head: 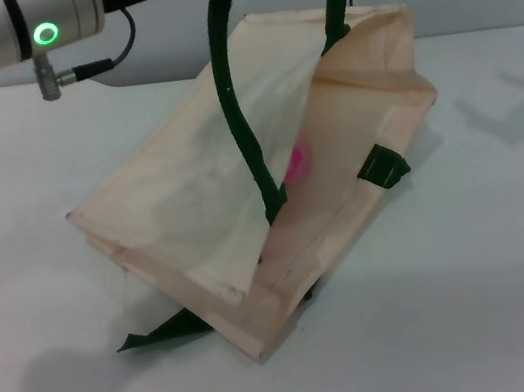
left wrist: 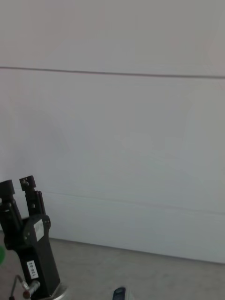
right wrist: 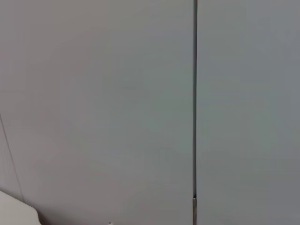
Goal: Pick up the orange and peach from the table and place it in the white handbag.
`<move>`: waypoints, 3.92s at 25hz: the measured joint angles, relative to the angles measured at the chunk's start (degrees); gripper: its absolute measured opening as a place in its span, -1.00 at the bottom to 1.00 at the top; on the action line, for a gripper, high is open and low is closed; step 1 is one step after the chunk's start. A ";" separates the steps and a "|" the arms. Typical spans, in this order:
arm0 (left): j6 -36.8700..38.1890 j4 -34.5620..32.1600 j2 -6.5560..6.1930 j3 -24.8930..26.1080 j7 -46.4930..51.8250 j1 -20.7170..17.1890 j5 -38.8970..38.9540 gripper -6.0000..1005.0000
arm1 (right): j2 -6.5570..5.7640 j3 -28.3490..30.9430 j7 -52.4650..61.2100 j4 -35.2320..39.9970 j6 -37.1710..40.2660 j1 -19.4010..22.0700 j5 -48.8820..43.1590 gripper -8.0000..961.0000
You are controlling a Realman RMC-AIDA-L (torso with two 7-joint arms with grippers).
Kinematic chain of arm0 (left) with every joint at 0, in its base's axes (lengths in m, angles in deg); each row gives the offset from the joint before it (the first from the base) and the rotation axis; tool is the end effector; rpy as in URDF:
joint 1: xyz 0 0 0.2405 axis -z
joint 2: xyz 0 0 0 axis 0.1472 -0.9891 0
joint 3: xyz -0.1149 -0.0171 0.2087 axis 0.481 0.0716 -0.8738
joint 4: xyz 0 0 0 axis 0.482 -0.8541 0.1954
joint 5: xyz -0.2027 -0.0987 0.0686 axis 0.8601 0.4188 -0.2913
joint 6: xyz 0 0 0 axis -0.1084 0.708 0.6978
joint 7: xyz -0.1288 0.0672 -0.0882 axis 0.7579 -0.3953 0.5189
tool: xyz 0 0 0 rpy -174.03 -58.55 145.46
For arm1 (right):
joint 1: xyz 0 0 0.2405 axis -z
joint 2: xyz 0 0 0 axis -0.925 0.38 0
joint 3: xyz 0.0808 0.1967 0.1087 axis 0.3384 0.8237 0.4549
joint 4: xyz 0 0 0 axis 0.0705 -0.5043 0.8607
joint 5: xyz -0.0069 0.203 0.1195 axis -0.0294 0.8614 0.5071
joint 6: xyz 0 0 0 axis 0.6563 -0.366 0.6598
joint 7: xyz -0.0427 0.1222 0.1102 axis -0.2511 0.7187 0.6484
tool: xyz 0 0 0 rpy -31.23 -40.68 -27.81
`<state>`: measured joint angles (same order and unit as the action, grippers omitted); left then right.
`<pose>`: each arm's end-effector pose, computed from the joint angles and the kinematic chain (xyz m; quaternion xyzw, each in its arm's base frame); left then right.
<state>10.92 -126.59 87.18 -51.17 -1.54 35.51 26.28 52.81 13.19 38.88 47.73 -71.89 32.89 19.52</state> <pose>-0.0629 0.4171 0.0541 -0.9030 -0.1822 -0.3074 0.2384 0.1540 0.4796 0.0832 -0.8609 0.2907 0.1653 0.3835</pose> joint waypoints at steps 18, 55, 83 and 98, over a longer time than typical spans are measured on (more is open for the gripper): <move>-11.47 10.73 -0.17 7.76 -6.46 1.88 9.14 0.00 | 0.00 -0.03 -0.26 0.10 -1.73 -0.23 0.00 0.80; -1.36 5.80 -0.02 9.02 -2.32 -0.30 -5.45 -0.05 | 0.01 0.78 -0.83 -0.30 -3.76 -0.57 0.00 0.80; 35.43 1.63 0.45 -2.44 -8.87 -9.31 -5.05 -0.08 | 0.97 -19.34 -13.37 -0.57 45.22 12.19 14.80 0.80; 54.44 2.31 0.26 -13.71 -11.06 -11.81 -5.41 -0.10 | 0.78 -22.12 -11.22 -6.16 53.68 12.66 17.18 0.80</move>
<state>65.36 -124.28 87.44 -64.88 -12.61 23.69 20.86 53.59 -8.94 27.66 41.57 -18.21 45.55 36.70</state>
